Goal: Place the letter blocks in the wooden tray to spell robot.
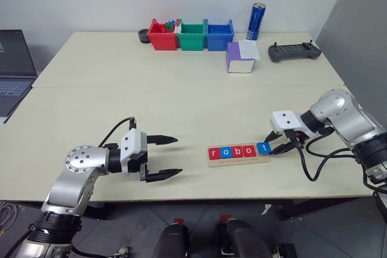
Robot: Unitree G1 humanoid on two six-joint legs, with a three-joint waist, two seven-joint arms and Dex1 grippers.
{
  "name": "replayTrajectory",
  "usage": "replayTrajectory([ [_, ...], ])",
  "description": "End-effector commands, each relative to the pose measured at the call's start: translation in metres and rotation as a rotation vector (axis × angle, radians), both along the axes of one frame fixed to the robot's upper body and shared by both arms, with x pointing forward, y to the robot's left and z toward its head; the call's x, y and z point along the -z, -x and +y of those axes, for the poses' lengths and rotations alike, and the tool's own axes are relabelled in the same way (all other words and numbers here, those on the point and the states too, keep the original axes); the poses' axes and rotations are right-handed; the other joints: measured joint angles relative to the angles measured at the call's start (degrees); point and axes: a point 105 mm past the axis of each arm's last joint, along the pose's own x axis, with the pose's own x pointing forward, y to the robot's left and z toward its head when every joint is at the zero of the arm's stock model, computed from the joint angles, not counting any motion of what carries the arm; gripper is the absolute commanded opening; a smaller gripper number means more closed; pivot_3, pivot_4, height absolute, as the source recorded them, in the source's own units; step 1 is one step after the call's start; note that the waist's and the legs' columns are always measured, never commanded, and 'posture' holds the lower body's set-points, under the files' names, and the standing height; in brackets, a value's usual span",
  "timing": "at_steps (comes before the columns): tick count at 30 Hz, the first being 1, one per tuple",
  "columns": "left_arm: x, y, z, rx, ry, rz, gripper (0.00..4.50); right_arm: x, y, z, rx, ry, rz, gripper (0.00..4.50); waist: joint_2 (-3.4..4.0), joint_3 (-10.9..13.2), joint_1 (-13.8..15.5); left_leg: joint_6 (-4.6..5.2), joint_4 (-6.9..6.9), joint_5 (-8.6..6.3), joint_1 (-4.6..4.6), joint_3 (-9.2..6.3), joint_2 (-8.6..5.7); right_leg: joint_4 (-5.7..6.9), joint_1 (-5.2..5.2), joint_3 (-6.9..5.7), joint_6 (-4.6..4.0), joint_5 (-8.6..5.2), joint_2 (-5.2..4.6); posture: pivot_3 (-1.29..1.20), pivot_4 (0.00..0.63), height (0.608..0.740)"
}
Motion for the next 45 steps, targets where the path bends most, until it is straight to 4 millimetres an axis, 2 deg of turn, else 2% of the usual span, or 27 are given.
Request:
replayTrajectory([
  [1, -0.007, 0.002, -0.002, 0.005, 0.004, -0.035, 4.5, -0.002, 0.003, 0.002, -0.039, 0.026, 0.001, 1.48, 0.0, 0.0, 0.0, 0.0, 0.0, 0.0, 0.0, 0.0, 0.0, 0.0, 0.0, 0.0, 0.0, 0.0, 0.0, 0.0, 0.15, 0.74],
  [13, -0.006, 0.002, -0.002, -0.004, 0.008, -0.036, 4.5, 0.004, -0.004, -0.002, -0.039, 0.072, -0.027, 1.48, 0.0, 0.0, 0.0, 0.0, 0.0, 0.0, 0.01, 0.0, 0.0, 0.0, 0.0, -0.01, 0.0, 0.0, 0.0, 0.0, 0.15, 0.74],
  [30, -0.007, 0.0, -0.001, -0.002, 0.005, -0.041, 4.5, 0.001, -0.006, 0.019, -0.068, 0.041, -0.049, 1.48, -0.01, 0.0, 0.1, 0.0, 0.0, 0.0, 0.01, -0.01, 0.01, 0.02, 0.0, -0.01, 0.0, 0.0, 0.01, 0.0, 0.15, 0.74],
  [45, -0.007, -0.001, -0.002, 0.0, 0.003, -0.043, 4.5, -0.003, -0.011, 0.014, -0.056, 0.052, -0.079, 1.48, -0.01, 0.0, 0.1, 0.0, 0.0, 0.0, 0.01, -0.01, 0.0, 0.01, 0.01, -0.01, 0.0, 0.0, 0.0, 0.0, 0.15, 0.74],
])
